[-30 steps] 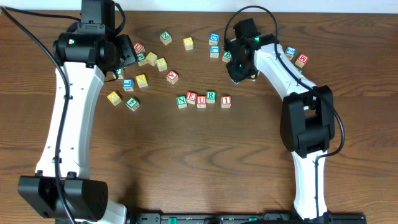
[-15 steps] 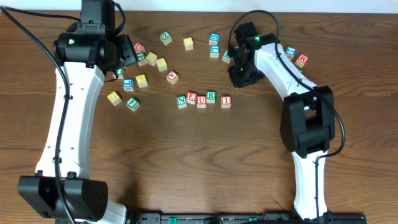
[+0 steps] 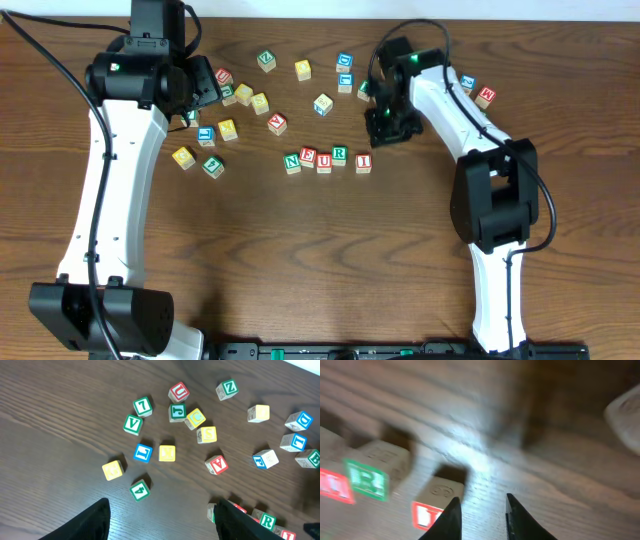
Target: Spell out NEURIPS
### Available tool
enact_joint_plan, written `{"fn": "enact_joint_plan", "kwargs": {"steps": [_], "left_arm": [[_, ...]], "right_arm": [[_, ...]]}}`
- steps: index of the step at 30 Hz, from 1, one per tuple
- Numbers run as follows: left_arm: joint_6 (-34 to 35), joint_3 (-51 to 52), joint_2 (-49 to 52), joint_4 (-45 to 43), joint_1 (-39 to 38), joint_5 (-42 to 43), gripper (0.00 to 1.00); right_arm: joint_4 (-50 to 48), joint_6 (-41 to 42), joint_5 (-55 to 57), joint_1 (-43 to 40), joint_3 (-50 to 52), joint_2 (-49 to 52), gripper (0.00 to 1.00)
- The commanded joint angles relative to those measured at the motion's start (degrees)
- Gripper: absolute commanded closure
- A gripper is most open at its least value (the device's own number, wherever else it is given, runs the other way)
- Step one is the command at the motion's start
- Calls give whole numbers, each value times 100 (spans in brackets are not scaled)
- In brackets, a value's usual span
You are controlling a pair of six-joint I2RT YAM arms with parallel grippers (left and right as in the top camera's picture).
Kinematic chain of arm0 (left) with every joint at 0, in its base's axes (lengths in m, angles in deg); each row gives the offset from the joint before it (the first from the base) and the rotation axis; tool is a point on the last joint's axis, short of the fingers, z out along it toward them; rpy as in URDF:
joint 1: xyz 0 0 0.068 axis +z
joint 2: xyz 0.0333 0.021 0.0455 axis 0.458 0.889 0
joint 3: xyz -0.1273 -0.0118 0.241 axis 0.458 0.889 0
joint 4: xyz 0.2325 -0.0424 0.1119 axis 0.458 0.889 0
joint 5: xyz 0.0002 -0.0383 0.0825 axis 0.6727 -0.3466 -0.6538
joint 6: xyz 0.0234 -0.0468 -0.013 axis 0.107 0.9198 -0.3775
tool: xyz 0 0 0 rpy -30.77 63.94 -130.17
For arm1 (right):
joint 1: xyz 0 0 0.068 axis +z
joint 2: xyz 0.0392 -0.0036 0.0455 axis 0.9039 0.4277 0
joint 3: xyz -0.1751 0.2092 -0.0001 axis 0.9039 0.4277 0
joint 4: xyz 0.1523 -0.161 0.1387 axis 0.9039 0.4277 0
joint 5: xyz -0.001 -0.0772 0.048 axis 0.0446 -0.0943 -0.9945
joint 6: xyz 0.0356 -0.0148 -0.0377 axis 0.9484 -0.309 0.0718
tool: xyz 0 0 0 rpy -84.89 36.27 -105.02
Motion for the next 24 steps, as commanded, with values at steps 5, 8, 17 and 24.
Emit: {"fn": "enact_joint_plan", "kwargs": {"steps": [5, 8, 17, 24], "left_arm": [[-57, 72, -52, -2, 20, -70, 34], [-57, 70, -52, -4, 20, -111, 34], [-57, 72, -52, -4, 22, -680, 34], [-57, 72, -52, -2, 20, -680, 34]], "right_arm": [[-975, 671, -94, 70, -358, 26, 54], [-1722, 1095, -92, 181, -317, 39, 47], [-3344, 1040, 9, 817, -304, 575, 31], [-3657, 1182, 726, 1121, -304, 940, 29]]}}
